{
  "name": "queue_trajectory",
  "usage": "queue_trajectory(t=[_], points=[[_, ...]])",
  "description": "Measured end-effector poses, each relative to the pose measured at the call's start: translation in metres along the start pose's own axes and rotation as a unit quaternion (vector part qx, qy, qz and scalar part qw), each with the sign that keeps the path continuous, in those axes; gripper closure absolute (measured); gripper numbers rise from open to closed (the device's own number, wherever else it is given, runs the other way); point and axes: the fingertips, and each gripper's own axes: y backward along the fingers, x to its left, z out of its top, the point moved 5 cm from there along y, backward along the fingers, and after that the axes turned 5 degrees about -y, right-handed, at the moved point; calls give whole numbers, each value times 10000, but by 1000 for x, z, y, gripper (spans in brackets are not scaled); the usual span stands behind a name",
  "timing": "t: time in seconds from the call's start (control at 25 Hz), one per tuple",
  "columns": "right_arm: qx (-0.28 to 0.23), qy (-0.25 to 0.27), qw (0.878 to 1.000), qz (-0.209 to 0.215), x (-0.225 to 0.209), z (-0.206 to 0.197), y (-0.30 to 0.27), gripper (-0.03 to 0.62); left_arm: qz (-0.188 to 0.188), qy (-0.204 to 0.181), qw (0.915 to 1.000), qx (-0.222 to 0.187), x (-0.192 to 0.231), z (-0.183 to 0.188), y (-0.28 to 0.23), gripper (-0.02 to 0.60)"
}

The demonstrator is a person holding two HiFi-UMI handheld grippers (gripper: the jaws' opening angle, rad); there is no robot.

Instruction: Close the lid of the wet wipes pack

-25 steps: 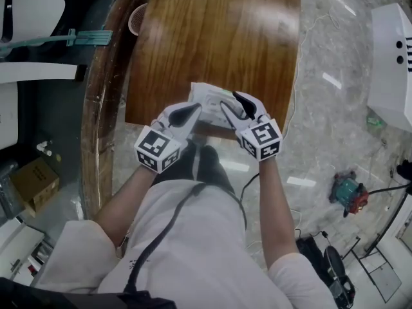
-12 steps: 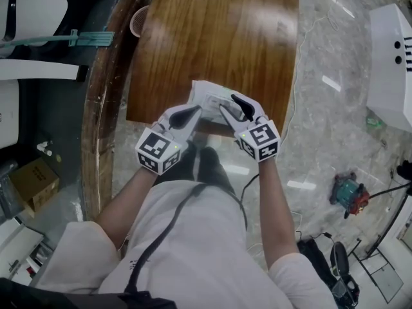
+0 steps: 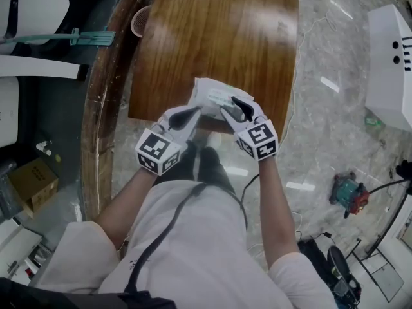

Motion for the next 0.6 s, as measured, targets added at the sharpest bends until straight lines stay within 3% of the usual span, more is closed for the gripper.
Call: queue_trajectory(t=[0.6], points=[[413,291,9987,-41,18,-10,-11,407,11,-15,10000,-27,0,-6,16,580]])
